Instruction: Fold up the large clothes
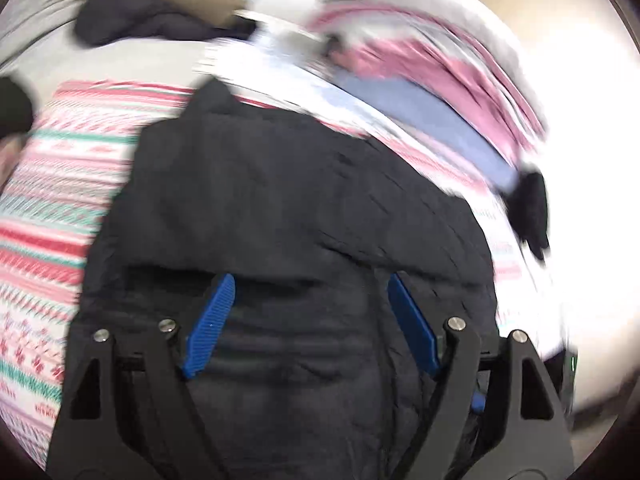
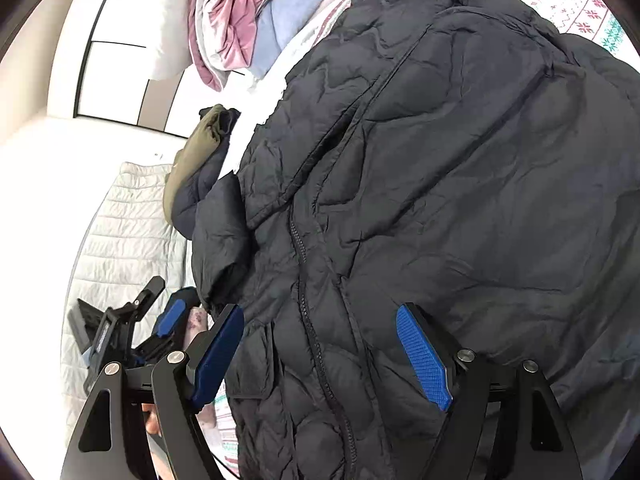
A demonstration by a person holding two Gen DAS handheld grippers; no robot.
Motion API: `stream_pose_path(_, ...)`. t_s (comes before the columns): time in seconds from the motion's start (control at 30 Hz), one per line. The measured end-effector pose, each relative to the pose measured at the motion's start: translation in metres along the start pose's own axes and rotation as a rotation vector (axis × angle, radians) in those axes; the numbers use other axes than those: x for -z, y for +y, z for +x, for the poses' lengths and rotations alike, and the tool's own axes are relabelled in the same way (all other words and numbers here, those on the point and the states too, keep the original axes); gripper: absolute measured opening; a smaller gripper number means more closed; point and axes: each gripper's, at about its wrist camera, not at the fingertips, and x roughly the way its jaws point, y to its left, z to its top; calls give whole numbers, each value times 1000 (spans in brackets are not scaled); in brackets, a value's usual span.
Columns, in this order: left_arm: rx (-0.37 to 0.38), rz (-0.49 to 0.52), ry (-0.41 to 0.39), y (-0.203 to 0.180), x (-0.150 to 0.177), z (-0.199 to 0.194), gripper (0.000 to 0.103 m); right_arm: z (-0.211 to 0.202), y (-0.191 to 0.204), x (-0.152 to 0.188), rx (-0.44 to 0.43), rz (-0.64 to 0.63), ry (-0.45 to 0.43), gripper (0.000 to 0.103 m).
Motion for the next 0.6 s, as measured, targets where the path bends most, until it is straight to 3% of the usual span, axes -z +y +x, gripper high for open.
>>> stream_pose_path(0.07,-41,-97,-12,22,-6,1,79,1,2,0,1,-6,0,80)
stream_pose_path(0.2,-14,-380,-19,76,-9,14,79,3,4,1,5,-10,3,80)
stream_pose_path(0.27,-19,-398,-10,83,-12,24,79,4,5,2,3,-9,5,80)
stream_pose_path(0.33,-97,-370,-9,78,-15,36,79,5,6,2,2,-14,7,80)
stream_pose_path(0.43,-151,-331,-6,68,-17,52,78,7,7,2,5,-18,14,80)
stream_pose_path(0.47,-181,-318,-13,64,-16,53,61,7,7,2,4,-17,16,80)
stream_pose_path(0.5,-221,-311,-11,66,-17,51,38,8,6,2,3,-16,18,80)
stream_pose_path(0.57,-320,-311,-3,69,-12,44,16,8,6,1,4,-13,19,80)
stream_pose_path(0.6,-337,-319,-19,67,-9,38,13,8,5,1,3,-11,19,80)
